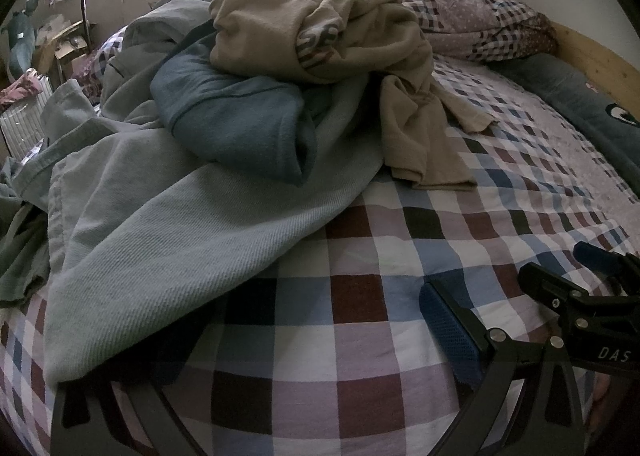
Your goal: Fold clothes
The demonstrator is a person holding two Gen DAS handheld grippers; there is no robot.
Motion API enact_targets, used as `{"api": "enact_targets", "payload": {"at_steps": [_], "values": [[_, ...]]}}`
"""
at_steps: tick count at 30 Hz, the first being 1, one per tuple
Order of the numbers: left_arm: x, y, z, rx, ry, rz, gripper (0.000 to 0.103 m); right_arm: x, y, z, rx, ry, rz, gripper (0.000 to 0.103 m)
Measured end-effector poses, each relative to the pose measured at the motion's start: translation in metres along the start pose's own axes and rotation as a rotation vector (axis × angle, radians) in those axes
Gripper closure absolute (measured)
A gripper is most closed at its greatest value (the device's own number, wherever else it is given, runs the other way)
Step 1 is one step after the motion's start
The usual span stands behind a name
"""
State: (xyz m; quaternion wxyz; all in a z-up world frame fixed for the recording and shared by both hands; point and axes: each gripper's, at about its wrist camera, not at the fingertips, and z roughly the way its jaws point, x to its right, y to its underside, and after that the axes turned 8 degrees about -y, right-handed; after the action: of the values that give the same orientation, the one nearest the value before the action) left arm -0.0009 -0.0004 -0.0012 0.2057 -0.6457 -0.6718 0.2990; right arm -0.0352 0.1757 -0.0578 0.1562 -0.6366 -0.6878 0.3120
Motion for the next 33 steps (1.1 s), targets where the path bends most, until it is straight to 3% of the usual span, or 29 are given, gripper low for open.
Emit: {"api": "enact_targets", "payload": {"at_steps": [17, 28, 33], "values": [[-0.002, -0.001, -0.004, 0.008, 0.012, -0.007, 0.000, 0.004, -0.003, -0.001, -0.006, -0.005, 0.006, 0.000], [-0.021, -0.009, -0.023, 0.019, 0.168, -0.114, 0.000, 0.006, -0.005, -0.002, 0.009, -0.020, 0.020, 0.000], [-0.026, -0.014, -0.036, 0.072, 0.218, -0.151, 0.000, 0.005, -0.005, -0.005, 0.013, -0.017, 0.021, 0.000]]}}
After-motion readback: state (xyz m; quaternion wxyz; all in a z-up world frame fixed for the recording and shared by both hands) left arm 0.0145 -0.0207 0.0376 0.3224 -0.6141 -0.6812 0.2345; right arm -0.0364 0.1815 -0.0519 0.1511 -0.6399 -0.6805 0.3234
